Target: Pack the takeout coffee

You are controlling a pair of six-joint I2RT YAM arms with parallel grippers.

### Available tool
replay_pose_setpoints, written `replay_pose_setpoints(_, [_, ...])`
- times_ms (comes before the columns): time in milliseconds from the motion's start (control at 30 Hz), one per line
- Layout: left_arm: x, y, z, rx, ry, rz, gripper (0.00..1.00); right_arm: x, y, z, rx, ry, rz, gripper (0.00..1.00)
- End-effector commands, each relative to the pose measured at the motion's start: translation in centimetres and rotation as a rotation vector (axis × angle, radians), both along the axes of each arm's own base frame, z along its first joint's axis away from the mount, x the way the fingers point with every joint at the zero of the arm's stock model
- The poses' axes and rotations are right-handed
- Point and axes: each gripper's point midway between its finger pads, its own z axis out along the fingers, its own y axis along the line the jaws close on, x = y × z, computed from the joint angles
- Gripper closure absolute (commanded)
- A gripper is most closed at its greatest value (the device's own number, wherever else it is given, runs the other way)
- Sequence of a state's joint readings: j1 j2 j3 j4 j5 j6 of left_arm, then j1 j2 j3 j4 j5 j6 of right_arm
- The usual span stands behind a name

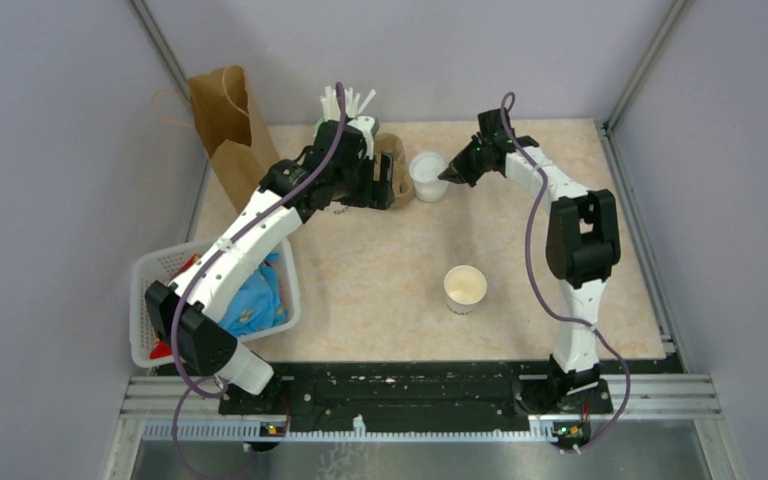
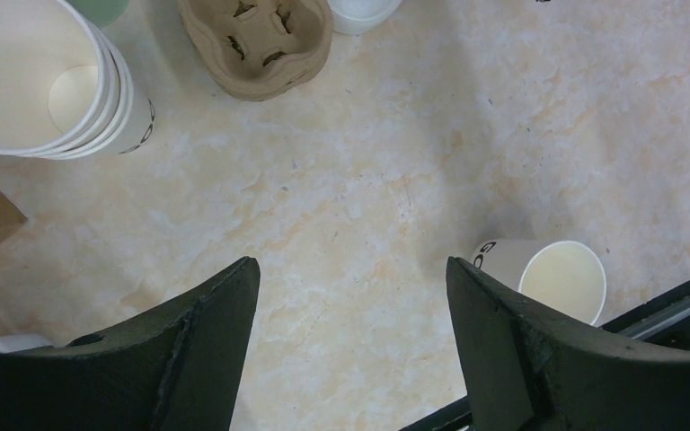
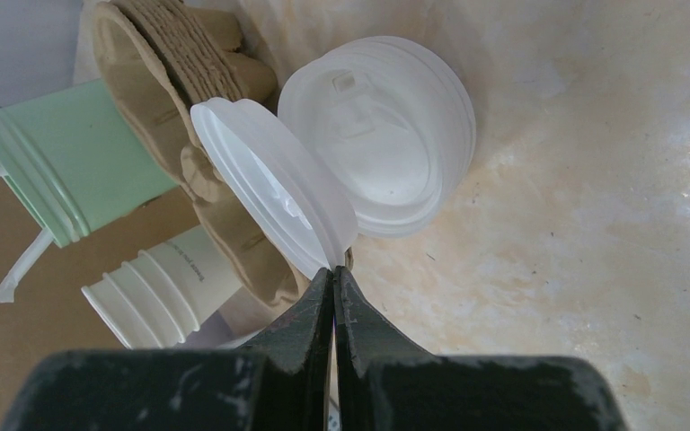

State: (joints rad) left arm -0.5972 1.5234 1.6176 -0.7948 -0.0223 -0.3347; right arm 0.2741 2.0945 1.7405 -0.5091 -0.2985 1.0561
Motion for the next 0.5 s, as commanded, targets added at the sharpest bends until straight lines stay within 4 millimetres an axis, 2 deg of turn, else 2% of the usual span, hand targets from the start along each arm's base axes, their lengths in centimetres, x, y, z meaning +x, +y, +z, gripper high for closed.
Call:
replay_pose_setpoints(0, [0.5, -0.6, 1.9, -0.043, -0.038, -0.007, 0.18, -0.1, -0.2, 1.2, 0.02, -0.023, 0.016, 1.0])
replay_pose_setpoints(467, [0.9, -0.8, 2.1, -0.056, -0.016, -0.007, 0.14, 0.2, -2.2, 2.2, -0.042, -0.1, 0.047, 1.0])
